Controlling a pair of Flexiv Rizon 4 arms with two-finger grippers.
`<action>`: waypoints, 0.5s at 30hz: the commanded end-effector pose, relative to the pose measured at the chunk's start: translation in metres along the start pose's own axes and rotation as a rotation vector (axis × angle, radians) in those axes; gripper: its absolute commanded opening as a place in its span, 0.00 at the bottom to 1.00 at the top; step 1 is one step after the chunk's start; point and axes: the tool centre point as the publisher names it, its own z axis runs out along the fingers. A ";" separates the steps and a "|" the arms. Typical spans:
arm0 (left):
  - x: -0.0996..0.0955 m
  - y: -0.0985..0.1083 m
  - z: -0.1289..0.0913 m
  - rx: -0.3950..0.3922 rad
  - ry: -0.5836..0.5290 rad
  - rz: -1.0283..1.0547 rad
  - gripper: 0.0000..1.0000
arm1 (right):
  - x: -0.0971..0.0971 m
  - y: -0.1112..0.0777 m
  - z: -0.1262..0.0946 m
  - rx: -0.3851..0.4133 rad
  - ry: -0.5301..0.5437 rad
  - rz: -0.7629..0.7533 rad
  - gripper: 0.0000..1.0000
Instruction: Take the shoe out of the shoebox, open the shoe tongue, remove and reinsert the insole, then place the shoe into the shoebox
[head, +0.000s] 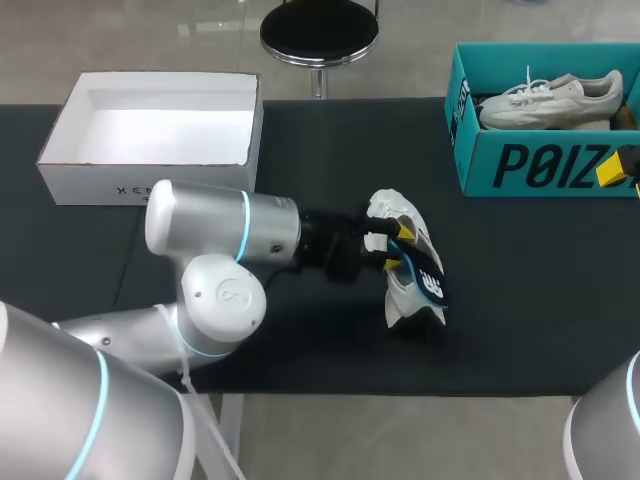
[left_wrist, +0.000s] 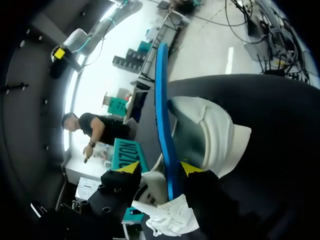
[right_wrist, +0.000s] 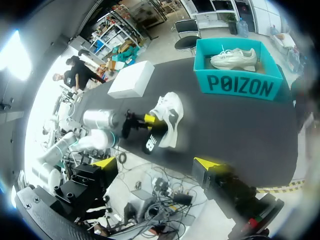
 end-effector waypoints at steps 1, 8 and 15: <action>-0.001 -0.007 -0.005 0.004 0.006 0.000 0.60 | -0.001 0.001 0.001 0.003 -0.001 0.001 1.00; -0.002 -0.017 -0.003 0.026 0.004 -0.007 0.41 | -0.001 0.001 0.001 0.003 -0.001 0.001 1.00; 0.003 -0.024 -0.003 0.048 0.017 -0.011 0.30 | -0.001 0.001 0.001 0.003 -0.001 0.001 1.00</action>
